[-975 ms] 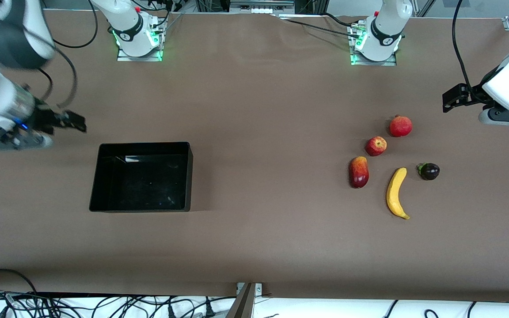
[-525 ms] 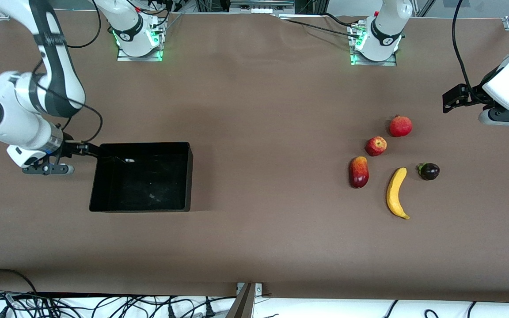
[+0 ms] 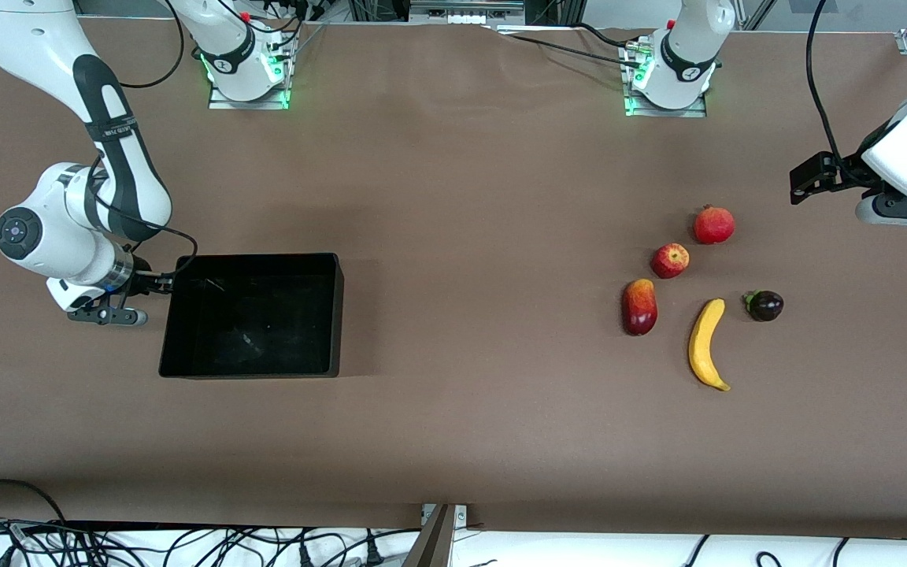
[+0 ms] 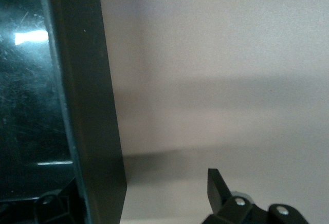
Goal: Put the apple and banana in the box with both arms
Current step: 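Lower the right gripper onto the black box rim, then push the black box with the right gripper toward the fruit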
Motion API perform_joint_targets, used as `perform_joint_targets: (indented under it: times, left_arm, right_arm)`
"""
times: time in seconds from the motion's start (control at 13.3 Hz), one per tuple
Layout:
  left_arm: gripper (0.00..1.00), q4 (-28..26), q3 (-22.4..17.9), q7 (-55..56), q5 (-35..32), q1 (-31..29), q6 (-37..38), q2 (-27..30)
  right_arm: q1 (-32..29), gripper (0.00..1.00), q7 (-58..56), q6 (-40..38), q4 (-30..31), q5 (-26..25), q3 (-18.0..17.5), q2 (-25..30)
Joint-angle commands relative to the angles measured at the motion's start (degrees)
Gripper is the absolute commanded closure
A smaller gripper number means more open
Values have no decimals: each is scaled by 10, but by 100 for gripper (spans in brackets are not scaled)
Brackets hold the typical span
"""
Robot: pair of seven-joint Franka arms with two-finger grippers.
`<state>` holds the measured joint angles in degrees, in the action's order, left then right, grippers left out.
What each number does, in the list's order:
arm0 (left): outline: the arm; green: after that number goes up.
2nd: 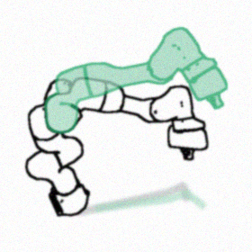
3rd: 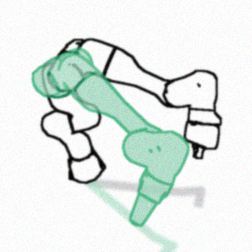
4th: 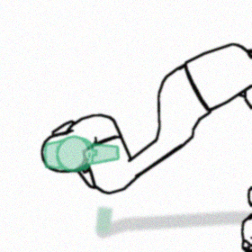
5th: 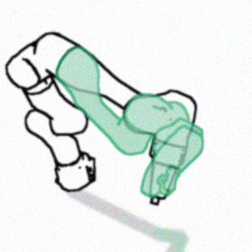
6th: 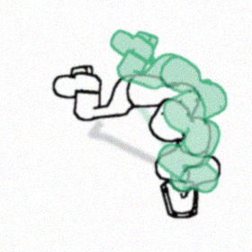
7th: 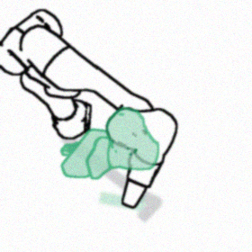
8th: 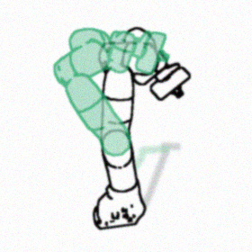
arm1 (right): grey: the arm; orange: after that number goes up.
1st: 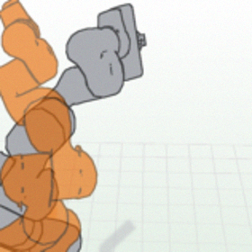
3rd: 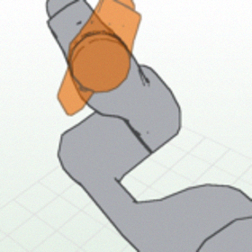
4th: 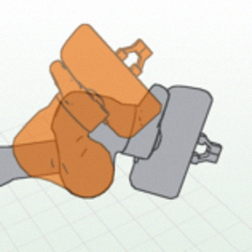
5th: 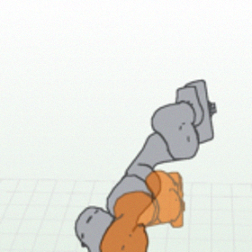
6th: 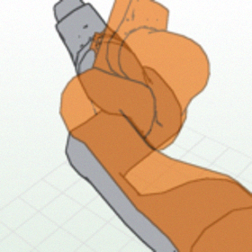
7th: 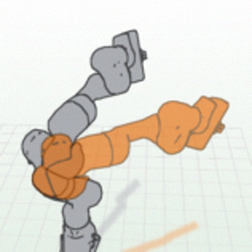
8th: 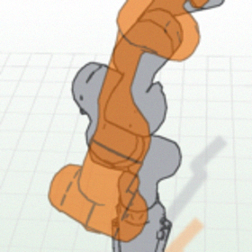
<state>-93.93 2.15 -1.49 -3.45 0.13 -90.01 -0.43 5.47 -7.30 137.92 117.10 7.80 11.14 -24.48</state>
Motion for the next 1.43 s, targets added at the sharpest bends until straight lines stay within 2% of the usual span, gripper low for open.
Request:
perform_joint_targets:
  times: [0.0, 0.07, 0.3, 0.45, 0.6, 0.67, 0.9, 1.2, 1.35]
  left_arm:
    - [0, 7, 0, 4, -6, 0, -2, -3]
    - [0, 7, 0, 4, -6, 0, -2, -3]
    - [0, 6, 0, 4, -6, 0, -2, -3]
    - [0, 6, -3, 5, -6, 0, -2, -4]
    - [0, 7, -4, 4, -6, 0, -13, -5]
    - [0, 6, -7, 2, -6, -2, -12, -4]
    - [0, 5, -4, 3, -6, -7, -11, -5]
    - [0, 2, -2, 3, -6, -7, -7, -4]
    - [0, 1, -2, 0, -6, -7, -6, -4]
  right_arm:
    - [-4, 86, -24, 0, 1, 13, -9, 5]
    - [-3, 100, -20, -2, 0, 13, -9, 5]
    - [4, 100, -16, -6, -12, 41, -21, 1]
    - [5, 100, -28, -7, -27, 37, -36, 2]
    - [7, 100, -56, -33, -62, 37, -65, 4]
    - [13, 100, -53, -65, -99, 38, -86, 4]
    - [77, 100, 15, -159, -197, 40, -89, -12]
    - [200, 100, 183, -164, -248, 41, -92, -45]
    - [274, 100, 300, -158, -290, 39, -92, -87]
